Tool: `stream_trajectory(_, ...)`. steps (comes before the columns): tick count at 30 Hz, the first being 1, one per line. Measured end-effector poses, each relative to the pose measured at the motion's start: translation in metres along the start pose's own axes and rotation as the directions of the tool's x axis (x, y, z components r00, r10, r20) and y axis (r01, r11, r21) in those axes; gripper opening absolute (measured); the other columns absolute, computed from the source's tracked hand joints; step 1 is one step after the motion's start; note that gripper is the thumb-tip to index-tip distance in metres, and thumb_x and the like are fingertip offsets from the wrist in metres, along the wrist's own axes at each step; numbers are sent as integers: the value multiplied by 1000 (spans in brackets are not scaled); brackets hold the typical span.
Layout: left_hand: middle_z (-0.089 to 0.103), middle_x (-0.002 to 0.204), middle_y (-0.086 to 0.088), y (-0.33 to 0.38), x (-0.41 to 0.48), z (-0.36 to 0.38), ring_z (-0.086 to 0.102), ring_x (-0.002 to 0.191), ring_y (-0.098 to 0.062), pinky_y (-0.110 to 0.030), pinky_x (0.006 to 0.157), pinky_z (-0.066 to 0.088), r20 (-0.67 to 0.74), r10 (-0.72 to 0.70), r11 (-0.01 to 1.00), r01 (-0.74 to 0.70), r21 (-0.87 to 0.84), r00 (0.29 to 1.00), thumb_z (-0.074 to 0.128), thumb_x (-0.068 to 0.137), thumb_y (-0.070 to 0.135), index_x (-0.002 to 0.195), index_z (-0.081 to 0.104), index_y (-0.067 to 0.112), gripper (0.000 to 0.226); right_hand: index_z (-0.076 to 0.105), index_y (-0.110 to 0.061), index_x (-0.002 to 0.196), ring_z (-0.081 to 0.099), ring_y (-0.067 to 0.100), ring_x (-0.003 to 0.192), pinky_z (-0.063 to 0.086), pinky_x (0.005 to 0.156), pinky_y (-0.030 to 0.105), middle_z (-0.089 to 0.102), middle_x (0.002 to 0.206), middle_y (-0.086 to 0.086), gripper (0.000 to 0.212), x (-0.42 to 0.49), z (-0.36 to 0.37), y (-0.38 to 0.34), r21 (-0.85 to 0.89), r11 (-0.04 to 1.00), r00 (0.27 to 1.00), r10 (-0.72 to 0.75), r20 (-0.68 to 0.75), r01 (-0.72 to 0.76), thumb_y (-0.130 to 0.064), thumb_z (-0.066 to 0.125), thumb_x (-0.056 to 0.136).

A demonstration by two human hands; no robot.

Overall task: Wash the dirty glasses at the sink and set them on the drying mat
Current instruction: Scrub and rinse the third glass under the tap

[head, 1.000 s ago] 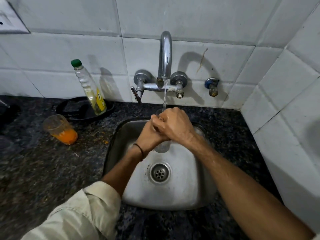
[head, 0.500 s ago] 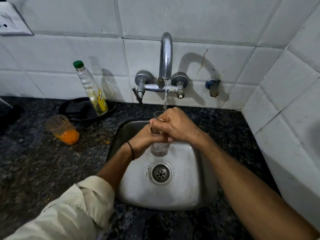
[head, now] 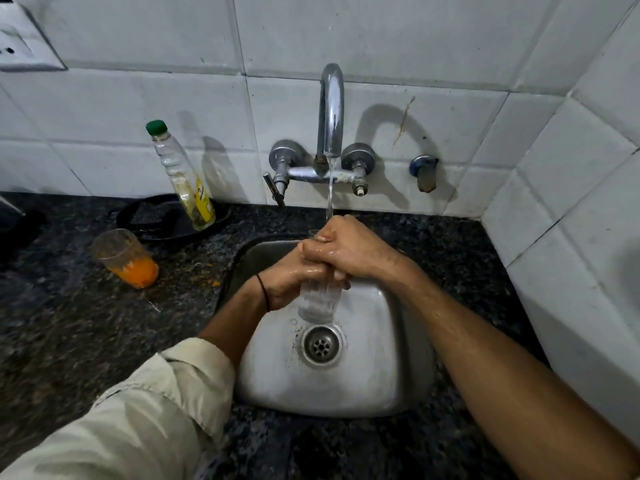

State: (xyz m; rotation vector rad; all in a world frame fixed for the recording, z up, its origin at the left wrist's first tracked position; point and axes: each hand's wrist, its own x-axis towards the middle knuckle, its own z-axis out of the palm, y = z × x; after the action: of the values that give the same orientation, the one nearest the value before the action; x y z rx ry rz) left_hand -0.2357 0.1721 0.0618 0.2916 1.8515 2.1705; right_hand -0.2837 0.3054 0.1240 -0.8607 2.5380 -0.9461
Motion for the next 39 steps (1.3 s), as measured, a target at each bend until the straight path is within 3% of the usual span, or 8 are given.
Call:
stream_trajectory(5, 62, 73, 8, -6, 16, 36, 62, 70, -5, -14, 59, 49, -581, 221, 826, 165, 538, 783, 62, 93, 14, 81, 55, 25, 18, 69, -18, 74, 53, 16, 60, 45, 75, 34, 58, 63, -1, 47, 3, 34, -16, -210, 957, 930, 118, -349, -200, -50, 45, 100)
stream_trajectory(12, 73, 95, -1, -8, -17, 6, 69, 97, -16, -27, 83, 55, -85, 35, 997, -40, -68, 996, 72, 71, -3, 105, 64, 15, 39, 59, -27, 52, 55, 6, 51, 43, 60, 26, 54, 49, -11, 44, -4, 17, 0, -89, 988, 990, -129, -60, 123, -42, 59, 93)
stream_trajectory(18, 62, 79, 11, -12, 20, 13, 61, 75, -3, -20, 64, 48, -468, 349, 710, 96, 697, 812, 58, 95, 18, 86, 54, 28, 14, 58, -21, 77, 59, 10, 63, 48, 72, 31, 58, 66, -6, 44, -9, 54, -15, 26, 990, 874, 133, -467, -137, -48, 36, 104)
stream_trajectory(25, 71, 105, 4, -23, 5, -18, 68, 99, -9, -29, 89, 54, -268, 184, 807, 11, 591, 946, 85, 56, 8, 113, 62, 21, 63, 52, -21, 140, 50, 21, 130, 28, 117, 55, 56, 141, 6, 67, -24, 14, 64, -571, 664, 876, -385, 291, 482, 2, 62, 78)
stream_trajectory(27, 71, 104, 3, -27, 7, -10, 69, 95, -7, -23, 84, 55, -271, 154, 827, 26, 562, 950, 84, 56, 3, 115, 60, 20, 66, 47, -28, 145, 35, 16, 144, 4, 119, 57, 47, 151, -2, 76, -10, -5, 66, -692, 425, 810, -357, 465, 584, 0, 65, 77)
stream_trajectory(30, 71, 106, 3, -23, 15, -3, 68, 98, -6, -24, 87, 55, -310, 209, 833, -3, 553, 927, 85, 60, 4, 116, 60, 17, 63, 57, -25, 127, 47, 21, 132, 17, 118, 49, 60, 132, 2, 45, 0, 5, 37, -711, 553, 895, -170, 413, 433, -10, 58, 85)
stream_trajectory(34, 71, 104, 5, -22, 13, -9, 66, 101, -7, -36, 93, 54, -392, 244, 830, 18, 558, 887, 71, 73, 12, 112, 63, 22, 41, 58, -18, 84, 59, 27, 87, 45, 74, 33, 59, 86, 5, 10, 1, 35, 7, -247, 967, 979, 107, 172, -62, -10, 53, 88)
stream_trajectory(39, 65, 99, 8, 7, 10, -6, 62, 101, -21, -41, 83, 45, -248, 227, 363, 154, 919, 942, 54, 74, 43, 100, 55, 28, 30, 50, -20, 53, 44, 11, 53, 35, 54, 30, 49, 54, -4, 38, -20, 76, 5, 525, 845, 903, 299, -308, -100, -18, 59, 90)
